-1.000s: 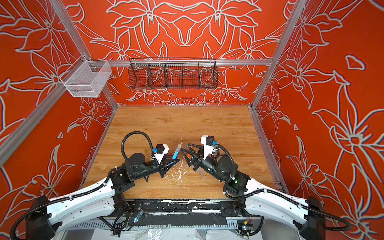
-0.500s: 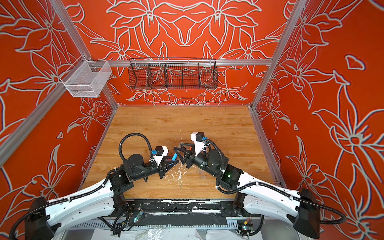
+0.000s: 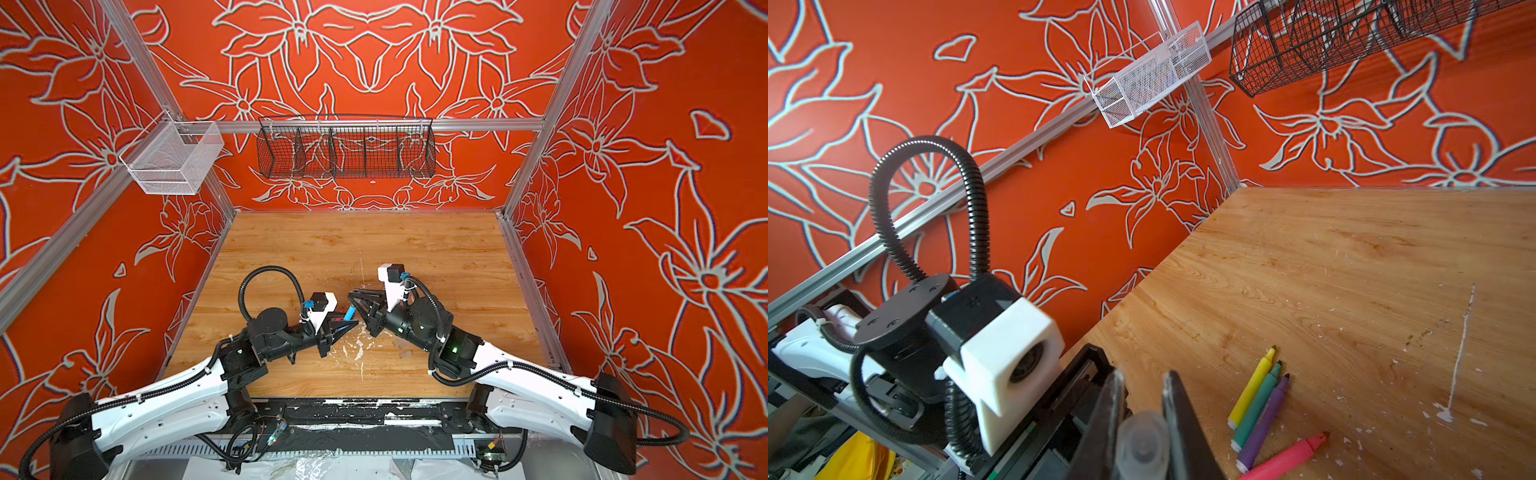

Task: Insert the pens into the pen caps

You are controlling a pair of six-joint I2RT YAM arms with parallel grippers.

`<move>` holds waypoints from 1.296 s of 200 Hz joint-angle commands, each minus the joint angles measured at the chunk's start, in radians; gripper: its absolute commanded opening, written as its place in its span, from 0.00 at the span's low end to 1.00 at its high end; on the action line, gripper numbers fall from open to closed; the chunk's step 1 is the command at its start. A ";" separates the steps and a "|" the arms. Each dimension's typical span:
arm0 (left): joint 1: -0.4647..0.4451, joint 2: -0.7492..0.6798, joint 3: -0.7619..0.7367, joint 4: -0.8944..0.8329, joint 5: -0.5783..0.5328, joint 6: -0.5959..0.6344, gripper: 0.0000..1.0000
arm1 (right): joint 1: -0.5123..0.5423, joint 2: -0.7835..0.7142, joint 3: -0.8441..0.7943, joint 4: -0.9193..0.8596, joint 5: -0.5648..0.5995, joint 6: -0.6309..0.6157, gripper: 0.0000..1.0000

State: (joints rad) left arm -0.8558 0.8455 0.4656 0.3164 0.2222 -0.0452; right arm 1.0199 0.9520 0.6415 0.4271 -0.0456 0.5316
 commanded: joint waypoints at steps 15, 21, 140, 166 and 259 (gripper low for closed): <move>0.002 0.044 0.066 0.027 -0.018 -0.013 0.00 | 0.002 -0.001 -0.020 0.012 -0.026 0.011 0.00; 0.002 0.050 0.072 0.038 -0.029 -0.011 0.00 | 0.002 0.000 -0.022 0.007 -0.031 0.014 0.00; 0.009 0.027 0.231 0.070 -0.195 0.070 0.00 | 0.039 0.137 -0.146 0.154 -0.140 0.102 0.00; 0.036 0.029 0.262 0.073 -0.195 0.059 0.00 | 0.065 0.149 -0.159 0.159 -0.122 0.094 0.00; 0.141 0.059 0.297 0.150 -0.117 0.013 0.00 | 0.127 0.235 -0.186 0.245 -0.142 0.090 0.00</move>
State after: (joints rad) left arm -0.7589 0.9016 0.6491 0.0875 0.2417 0.0154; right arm 1.0306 1.1107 0.5343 0.8692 0.0696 0.6025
